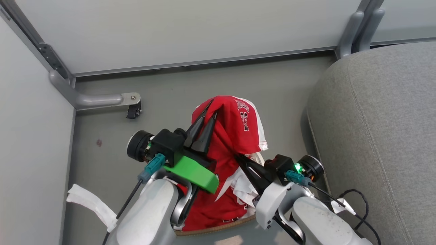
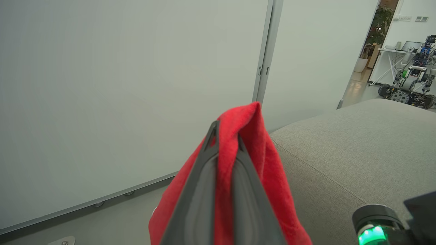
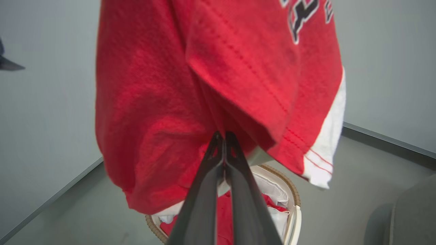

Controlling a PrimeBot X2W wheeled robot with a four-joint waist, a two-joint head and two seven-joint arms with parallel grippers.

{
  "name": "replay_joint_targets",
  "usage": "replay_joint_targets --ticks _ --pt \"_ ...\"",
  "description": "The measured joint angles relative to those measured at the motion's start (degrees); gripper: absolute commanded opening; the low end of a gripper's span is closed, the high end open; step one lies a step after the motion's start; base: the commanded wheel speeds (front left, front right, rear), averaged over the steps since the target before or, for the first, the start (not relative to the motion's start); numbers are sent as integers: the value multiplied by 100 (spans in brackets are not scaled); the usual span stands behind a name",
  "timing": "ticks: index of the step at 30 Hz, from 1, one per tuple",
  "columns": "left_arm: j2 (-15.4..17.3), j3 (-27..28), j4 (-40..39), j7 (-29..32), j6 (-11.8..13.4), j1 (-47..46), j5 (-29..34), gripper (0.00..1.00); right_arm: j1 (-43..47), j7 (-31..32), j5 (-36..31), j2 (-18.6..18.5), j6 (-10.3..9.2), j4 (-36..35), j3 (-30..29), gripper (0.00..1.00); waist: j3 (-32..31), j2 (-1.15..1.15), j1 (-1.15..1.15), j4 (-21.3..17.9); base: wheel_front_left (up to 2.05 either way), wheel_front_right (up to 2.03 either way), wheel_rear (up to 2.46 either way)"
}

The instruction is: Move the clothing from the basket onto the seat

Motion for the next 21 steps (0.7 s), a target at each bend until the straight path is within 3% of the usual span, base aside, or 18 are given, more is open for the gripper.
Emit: replay_joint_targets --ticks 1,3,12,21 --pt "0 16 20 0 0 10 1 22 40 0 -16 1 0 -74 -58 0 -5 0 0 -13 0 0 0" --pt "-1 53 108 -1 1 69 36 100 138 1 -31 -4 0 -291 -190 0 -15 0 0 -49 0 0 0" --pt "-2 323 419 -4 -5 223 257 100 472 1 -183 -4 0 -1278 -665 0 -14 0 0 -336 0 0 0" --pt "23 816 572 -4 -98 343 612 100 723 2 -197 -8 0 -2057 -1083 0 71 0 0 -1049 0 0 0"
